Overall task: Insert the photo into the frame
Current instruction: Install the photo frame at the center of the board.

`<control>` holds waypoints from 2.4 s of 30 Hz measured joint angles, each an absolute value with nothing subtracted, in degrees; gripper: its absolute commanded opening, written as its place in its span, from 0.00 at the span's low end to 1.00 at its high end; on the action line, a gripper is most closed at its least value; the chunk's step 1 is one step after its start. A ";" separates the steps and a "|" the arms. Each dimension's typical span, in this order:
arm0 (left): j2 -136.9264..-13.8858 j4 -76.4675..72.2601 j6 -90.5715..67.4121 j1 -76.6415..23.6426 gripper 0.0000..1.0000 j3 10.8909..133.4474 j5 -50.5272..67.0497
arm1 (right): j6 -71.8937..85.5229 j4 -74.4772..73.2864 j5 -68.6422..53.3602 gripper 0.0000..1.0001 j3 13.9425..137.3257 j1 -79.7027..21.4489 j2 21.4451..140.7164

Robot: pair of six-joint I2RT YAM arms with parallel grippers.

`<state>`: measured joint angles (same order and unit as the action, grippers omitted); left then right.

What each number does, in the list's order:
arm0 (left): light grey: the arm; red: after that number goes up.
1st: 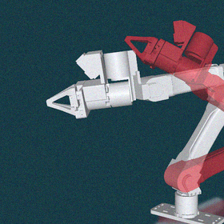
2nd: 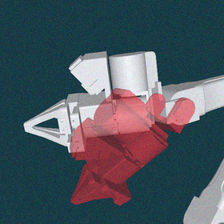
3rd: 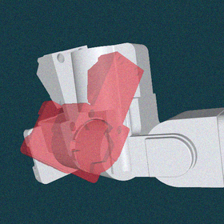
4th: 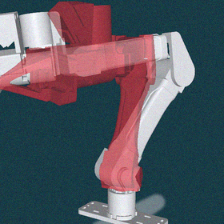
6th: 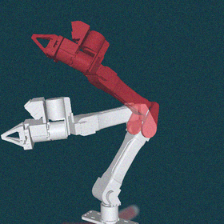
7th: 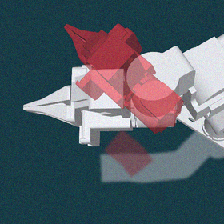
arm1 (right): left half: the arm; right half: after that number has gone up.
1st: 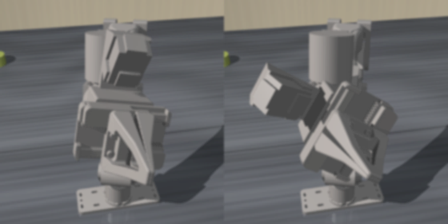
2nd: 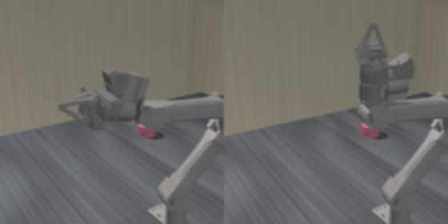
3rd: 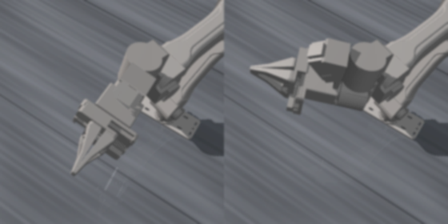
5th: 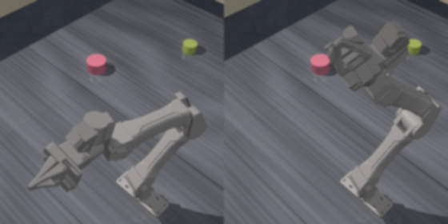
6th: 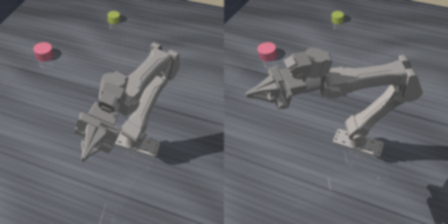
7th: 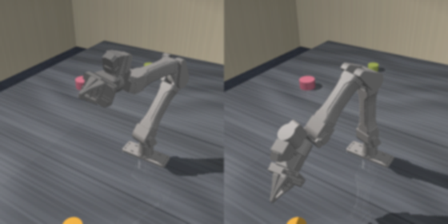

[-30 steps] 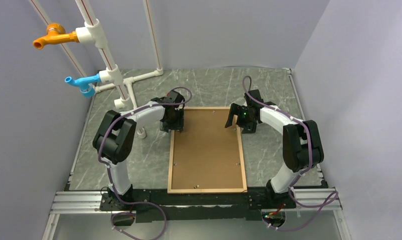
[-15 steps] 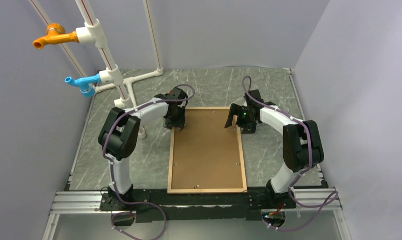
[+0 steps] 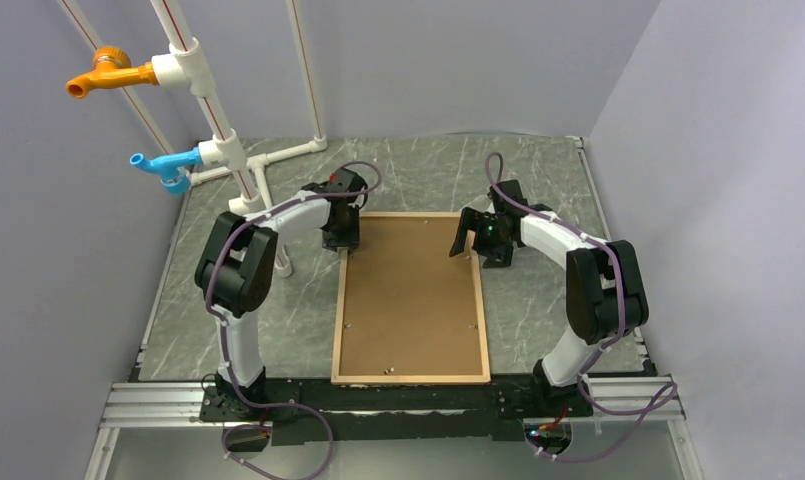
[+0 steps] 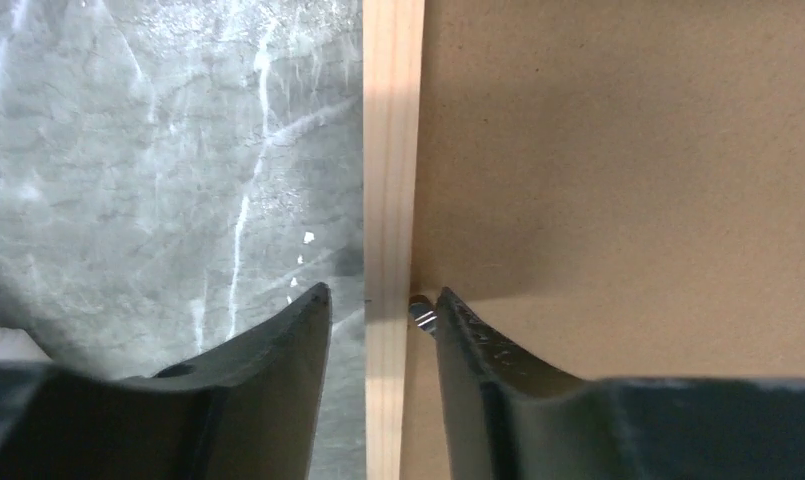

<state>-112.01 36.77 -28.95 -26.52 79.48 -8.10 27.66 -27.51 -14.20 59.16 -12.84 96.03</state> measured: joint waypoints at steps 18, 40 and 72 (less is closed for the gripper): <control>-111.57 33.74 -28.29 -25.98 0.33 78.11 -6.83 | 27.64 -27.22 -15.40 0.99 58.74 -12.84 96.05; -108.40 30.52 -28.03 -25.63 0.53 73.58 -5.91 | 27.66 -26.87 -15.88 0.99 58.74 -12.84 96.55; -111.98 35.35 -30.28 -25.63 0.32 78.63 -4.12 | 27.59 -26.85 -16.88 0.99 58.74 -12.84 97.06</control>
<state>-111.98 35.35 -30.28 -25.63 78.63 -4.12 27.59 -26.85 -16.88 58.74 -12.84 97.06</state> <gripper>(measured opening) 0.450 0.993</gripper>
